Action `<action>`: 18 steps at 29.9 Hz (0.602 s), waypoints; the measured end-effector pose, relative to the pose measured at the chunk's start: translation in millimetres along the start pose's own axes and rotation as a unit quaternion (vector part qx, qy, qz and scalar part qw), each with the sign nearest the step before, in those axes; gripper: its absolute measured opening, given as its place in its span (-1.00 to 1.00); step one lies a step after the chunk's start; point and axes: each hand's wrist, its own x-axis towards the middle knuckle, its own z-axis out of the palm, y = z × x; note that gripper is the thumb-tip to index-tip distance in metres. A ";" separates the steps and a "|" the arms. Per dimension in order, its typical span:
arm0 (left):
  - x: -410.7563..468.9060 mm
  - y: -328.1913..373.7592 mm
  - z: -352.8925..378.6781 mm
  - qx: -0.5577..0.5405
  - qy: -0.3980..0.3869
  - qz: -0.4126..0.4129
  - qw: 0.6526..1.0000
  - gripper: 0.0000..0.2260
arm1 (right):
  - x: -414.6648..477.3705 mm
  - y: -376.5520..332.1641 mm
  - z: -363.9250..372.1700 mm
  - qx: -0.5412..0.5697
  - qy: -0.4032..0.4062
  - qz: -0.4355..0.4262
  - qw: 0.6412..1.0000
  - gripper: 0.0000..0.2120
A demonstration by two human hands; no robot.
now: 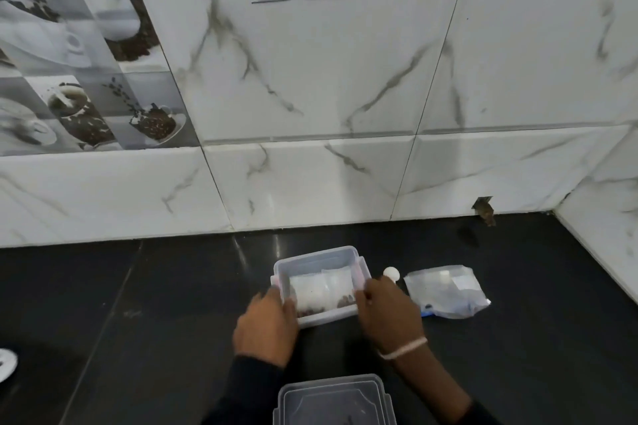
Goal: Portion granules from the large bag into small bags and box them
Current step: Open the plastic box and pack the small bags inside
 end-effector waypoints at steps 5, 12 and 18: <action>-68.1 -85.8 51.1 -0.019 -0.175 -0.199 0.964 -0.43 | -80.4 70.7 41.5 0.103 -0.221 0.236 0.941 -0.68; -83.4 -77.0 65.8 -0.094 -0.188 -0.173 0.962 -0.79 | -105.6 78.4 71.5 0.189 -0.213 0.282 0.916 -0.83; -91.0 -83.9 58.1 -0.194 -0.142 -0.138 0.961 -0.85 | -113.3 73.4 50.7 0.307 -0.175 0.275 0.894 -0.83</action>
